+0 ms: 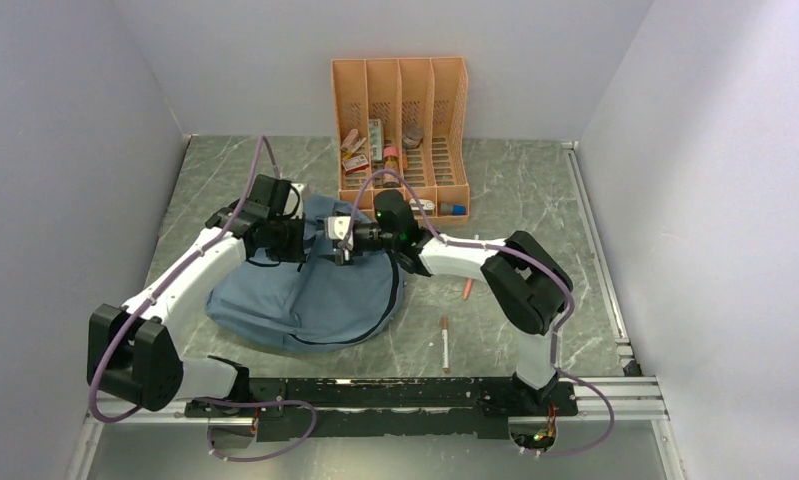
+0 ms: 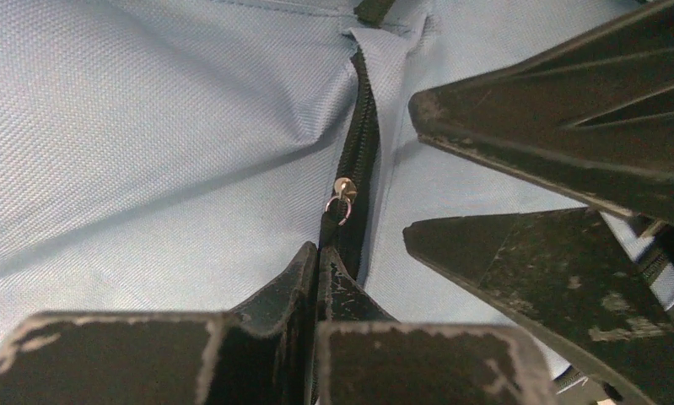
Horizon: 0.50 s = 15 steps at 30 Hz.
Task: Pack the student bag
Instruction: Unzip the student bag at the center of the board.
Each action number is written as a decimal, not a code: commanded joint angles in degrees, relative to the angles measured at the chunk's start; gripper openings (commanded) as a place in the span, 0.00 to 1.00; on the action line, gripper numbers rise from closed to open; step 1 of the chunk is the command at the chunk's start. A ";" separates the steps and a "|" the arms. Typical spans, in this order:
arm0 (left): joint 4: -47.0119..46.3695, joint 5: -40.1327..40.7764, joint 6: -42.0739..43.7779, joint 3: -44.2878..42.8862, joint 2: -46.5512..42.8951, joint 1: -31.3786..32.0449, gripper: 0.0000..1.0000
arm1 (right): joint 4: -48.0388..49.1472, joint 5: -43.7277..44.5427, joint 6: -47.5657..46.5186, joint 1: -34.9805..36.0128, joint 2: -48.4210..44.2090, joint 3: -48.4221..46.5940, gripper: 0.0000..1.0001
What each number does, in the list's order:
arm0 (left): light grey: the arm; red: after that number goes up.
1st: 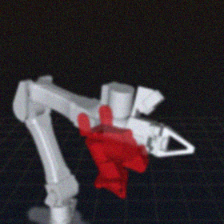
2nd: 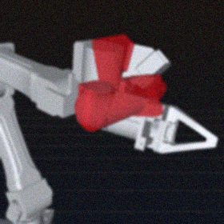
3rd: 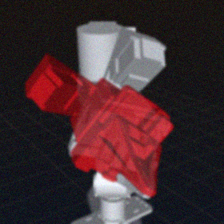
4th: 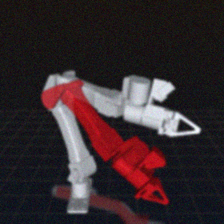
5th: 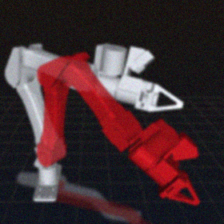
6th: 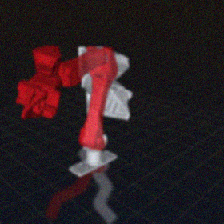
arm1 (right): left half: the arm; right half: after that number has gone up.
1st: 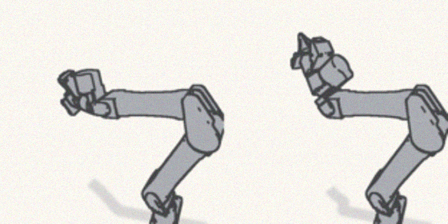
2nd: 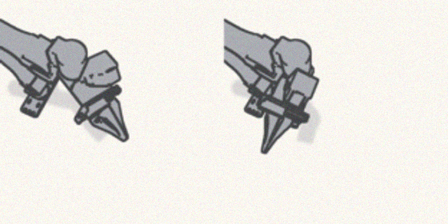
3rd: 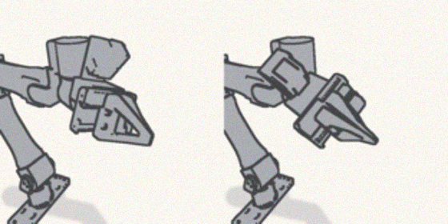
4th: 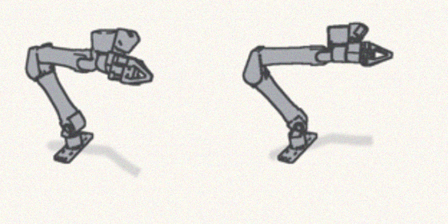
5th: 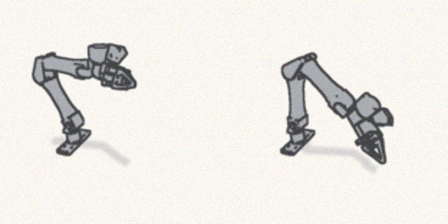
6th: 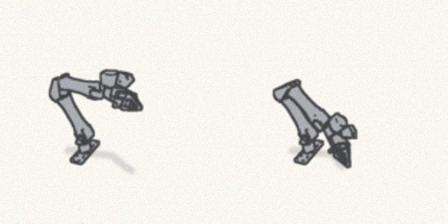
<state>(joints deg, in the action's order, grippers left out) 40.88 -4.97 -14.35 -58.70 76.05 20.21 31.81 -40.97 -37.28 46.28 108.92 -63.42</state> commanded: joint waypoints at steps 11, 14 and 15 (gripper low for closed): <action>5.77 2.46 -0.15 0.40 -3.30 0.27 0.05 | -24.64 -13.37 -17.87 -4.15 9.16 -16.31 0.55; 6.21 2.62 -0.16 0.28 -3.43 0.27 0.05 | -23.86 -12.73 -17.35 -4.18 10.15 -17.42 0.45; 6.35 2.65 -0.18 0.19 -3.42 0.27 0.05 | -22.46 -12.44 -16.47 -4.11 10.29 -17.25 0.40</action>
<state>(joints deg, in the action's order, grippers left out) 44.42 -3.75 -14.39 -58.41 74.04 20.21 10.76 -51.42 -52.93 42.30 117.97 -78.87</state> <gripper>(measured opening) 0.057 0.467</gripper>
